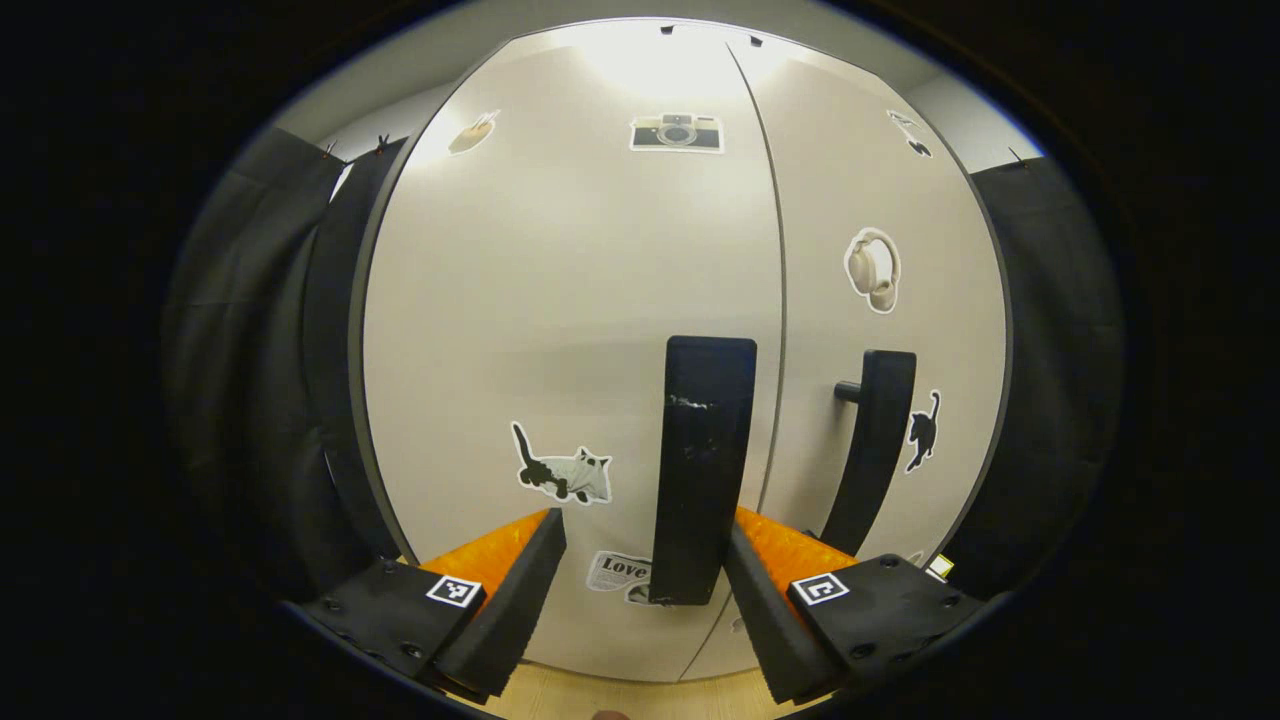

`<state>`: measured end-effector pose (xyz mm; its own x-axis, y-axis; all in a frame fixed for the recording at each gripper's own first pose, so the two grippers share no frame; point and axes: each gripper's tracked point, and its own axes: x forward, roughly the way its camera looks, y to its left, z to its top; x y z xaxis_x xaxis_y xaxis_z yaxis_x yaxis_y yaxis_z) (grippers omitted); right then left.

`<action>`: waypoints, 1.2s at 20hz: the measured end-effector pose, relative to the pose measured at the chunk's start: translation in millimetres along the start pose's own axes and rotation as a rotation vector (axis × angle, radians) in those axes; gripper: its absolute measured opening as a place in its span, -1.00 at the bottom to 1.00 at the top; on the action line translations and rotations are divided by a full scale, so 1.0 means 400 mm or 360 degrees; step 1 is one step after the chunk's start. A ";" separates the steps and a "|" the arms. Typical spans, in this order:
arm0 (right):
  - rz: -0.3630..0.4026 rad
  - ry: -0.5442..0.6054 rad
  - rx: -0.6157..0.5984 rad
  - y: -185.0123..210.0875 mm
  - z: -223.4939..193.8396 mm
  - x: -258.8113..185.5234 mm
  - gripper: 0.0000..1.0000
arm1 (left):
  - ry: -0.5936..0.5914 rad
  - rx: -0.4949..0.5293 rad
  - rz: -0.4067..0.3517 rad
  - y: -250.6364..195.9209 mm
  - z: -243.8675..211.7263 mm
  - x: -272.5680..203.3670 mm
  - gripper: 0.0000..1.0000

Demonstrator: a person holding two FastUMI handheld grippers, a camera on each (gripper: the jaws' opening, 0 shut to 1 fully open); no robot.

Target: Grab one shoe with the right hand and put it into the shoe cabinet, grab the other shoe with the left hand and put it into the shoe cabinet; then close the right door with the right hand and the left door with the left hand.

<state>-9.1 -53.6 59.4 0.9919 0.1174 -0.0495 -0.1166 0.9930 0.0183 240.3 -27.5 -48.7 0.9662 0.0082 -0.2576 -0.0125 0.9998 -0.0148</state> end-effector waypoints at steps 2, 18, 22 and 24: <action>0.0005 0.0006 -0.0024 0.003 0.002 0.004 0.85 | 0.0043 -0.0039 -0.0087 -0.018 -0.024 -0.032 0.94; 0.0018 -0.0069 -0.0064 -0.007 0.159 -0.022 0.85 | -0.0412 -0.0003 0.0344 0.540 0.312 -0.697 0.93; 0.0009 -0.0131 -0.0087 -0.006 0.195 -0.045 0.85 | -0.0501 -0.0078 0.0394 0.577 0.329 -0.748 0.94; 0.0036 -0.0142 -0.0086 0.006 0.194 -0.059 0.85 | -0.0502 -0.0093 0.0362 0.554 0.319 -0.756 0.93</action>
<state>-28.7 -54.7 138.2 0.9893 0.1408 0.0392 -0.1394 0.9896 -0.0357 -21.8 193.6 149.2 0.9686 0.2437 0.0487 -0.2414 0.9692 -0.0486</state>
